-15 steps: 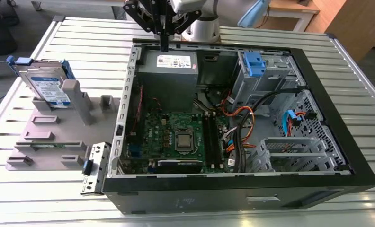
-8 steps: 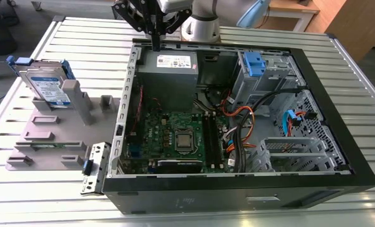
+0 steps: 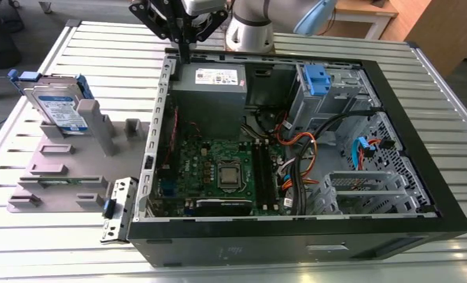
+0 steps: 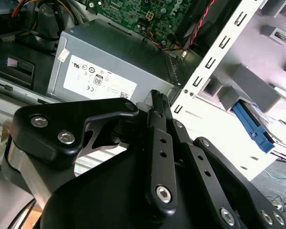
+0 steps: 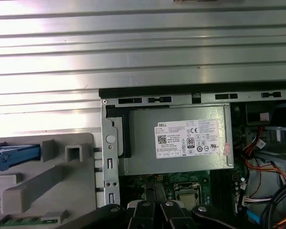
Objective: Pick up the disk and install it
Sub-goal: 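Reach for the disk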
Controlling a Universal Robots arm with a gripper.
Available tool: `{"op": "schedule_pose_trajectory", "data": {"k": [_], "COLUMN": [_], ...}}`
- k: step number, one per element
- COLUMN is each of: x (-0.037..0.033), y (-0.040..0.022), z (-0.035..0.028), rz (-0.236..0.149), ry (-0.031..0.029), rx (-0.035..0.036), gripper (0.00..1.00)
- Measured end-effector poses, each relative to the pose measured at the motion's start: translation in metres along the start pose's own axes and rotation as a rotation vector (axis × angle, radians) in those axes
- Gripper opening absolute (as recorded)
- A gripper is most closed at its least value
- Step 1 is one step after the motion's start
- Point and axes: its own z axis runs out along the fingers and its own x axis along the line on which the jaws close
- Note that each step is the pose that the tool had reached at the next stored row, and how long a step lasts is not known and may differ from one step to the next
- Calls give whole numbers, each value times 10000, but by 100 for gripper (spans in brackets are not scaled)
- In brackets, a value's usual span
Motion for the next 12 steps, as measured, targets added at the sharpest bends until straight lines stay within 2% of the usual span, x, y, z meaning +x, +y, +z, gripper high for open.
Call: {"op": "schedule_pose_trajectory", "data": {"k": [12], "x": [35], "y": [-2], "z": [-1], "rz": [-1], "ry": [1], "rx": [0], "gripper": [11]}}
